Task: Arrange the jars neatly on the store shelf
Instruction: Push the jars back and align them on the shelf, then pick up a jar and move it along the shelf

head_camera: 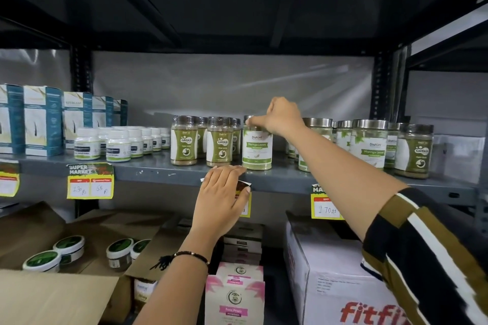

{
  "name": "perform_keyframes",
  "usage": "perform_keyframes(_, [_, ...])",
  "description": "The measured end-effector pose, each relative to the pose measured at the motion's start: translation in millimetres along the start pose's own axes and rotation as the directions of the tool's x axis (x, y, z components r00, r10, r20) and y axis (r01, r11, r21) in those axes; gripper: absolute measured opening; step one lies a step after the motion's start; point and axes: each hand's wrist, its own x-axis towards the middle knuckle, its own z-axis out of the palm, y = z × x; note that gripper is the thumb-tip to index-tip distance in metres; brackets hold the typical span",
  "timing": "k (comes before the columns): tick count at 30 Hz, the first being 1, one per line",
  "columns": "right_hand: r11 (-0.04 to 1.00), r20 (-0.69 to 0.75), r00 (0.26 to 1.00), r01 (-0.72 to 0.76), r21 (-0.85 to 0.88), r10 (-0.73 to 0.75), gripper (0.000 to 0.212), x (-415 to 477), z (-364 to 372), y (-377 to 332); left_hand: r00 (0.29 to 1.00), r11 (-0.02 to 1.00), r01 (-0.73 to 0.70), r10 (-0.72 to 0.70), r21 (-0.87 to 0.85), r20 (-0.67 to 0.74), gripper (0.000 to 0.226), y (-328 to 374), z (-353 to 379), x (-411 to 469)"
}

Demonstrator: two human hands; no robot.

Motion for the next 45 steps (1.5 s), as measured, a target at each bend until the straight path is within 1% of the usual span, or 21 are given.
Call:
perform_keyframes(3, [0.993, -0.100, 0.995, 0.008, 0.114, 0.003, 0.042, -6, -10, 2, 1.000, 1.000, 0.002, -0.002, 0.000, 0.014, 0.040, 0, 0, 1])
perform_keyframes(5, [0.982, -0.155, 0.988, 0.039, 0.187, -0.010, 0.040, -13, -31, 5, 1.000, 1.000, 0.002, -0.002, 0.004, 0.016, 0.040, 0, 1, 1])
perform_keyframes(8, [0.974, -0.183, 0.983, 0.057, 0.221, -0.016, 0.041, -22, -78, 15, 1.000, 1.000, -0.005, 0.005, 0.017, 0.010, 0.040, 0, 2, 1])
perform_keyframes(10, [0.977, -0.201, 0.980, 0.046, 0.206, -0.004, 0.044, -25, -110, 30, 1.000, 1.000, -0.007, 0.007, 0.019, -0.001, 0.041, 1, 3, 1])
perform_keyframes(12, [0.992, -0.217, 0.976, 0.013, 0.122, 0.013, 0.045, -31, -138, 50, 1.000, 1.000, 0.004, -0.004, 0.022, -0.012, 0.041, 2, 4, 1])
perform_keyframes(14, [0.999, -0.232, 0.972, -0.049, -0.004, 0.047, 0.043, -41, -162, 73, 0.999, 1.000, 0.013, -0.012, 0.027, -0.030, 0.041, 4, 7, 0])
perform_keyframes(17, [0.970, -0.274, 0.953, -0.176, -0.166, 0.126, 0.044, -58, -190, 106, 0.999, 0.999, 0.031, -0.030, 0.022, -0.043, 0.042, 5, 10, 0])
perform_keyframes(20, [0.934, -0.334, 0.925, -0.266, -0.238, 0.178, 0.050, -72, -211, 137, 0.997, 0.998, 0.056, -0.055, 0.010, -0.052, 0.045, 6, 10, 0])
perform_keyframes(25, [0.864, -0.449, 0.876, -0.357, -0.356, 0.177, 0.051, -84, -226, 171, 0.992, 0.996, 0.093, -0.094, -0.018, -0.087, 0.045, 15, 9, 1])
perform_keyframes(28, [0.841, -0.470, 0.872, -0.352, -0.411, 0.135, 0.052, -78, -223, 179, 0.991, 0.995, 0.093, -0.095, -0.031, -0.097, 0.045, 17, 8, 1])
perform_keyframes(32, [0.765, -0.482, 0.876, -0.319, -0.559, 0.014, 0.057, -74, -208, 184, 0.990, 0.995, 0.087, -0.091, -0.042, -0.110, 0.046, 20, 5, 2])
perform_keyframes(37, [0.733, -0.477, 0.877, -0.284, -0.618, -0.063, 0.043, -69, -196, 193, 0.990, 0.994, 0.090, -0.096, -0.062, -0.101, 0.046, 18, 4, 3])
perform_keyframes(41, [0.648, -0.430, 0.895, -0.258, -0.717, -0.120, 0.046, -63, -192, 192, 0.991, 0.993, 0.101, -0.106, -0.058, -0.083, 0.046, 15, 5, 2])
perform_keyframes(45, [0.541, -0.369, 0.922, -0.251, -0.803, -0.119, 0.048, -56, -191, 191, 0.990, 0.991, 0.119, -0.123, -0.057, -0.063, 0.044, 14, 6, 1])
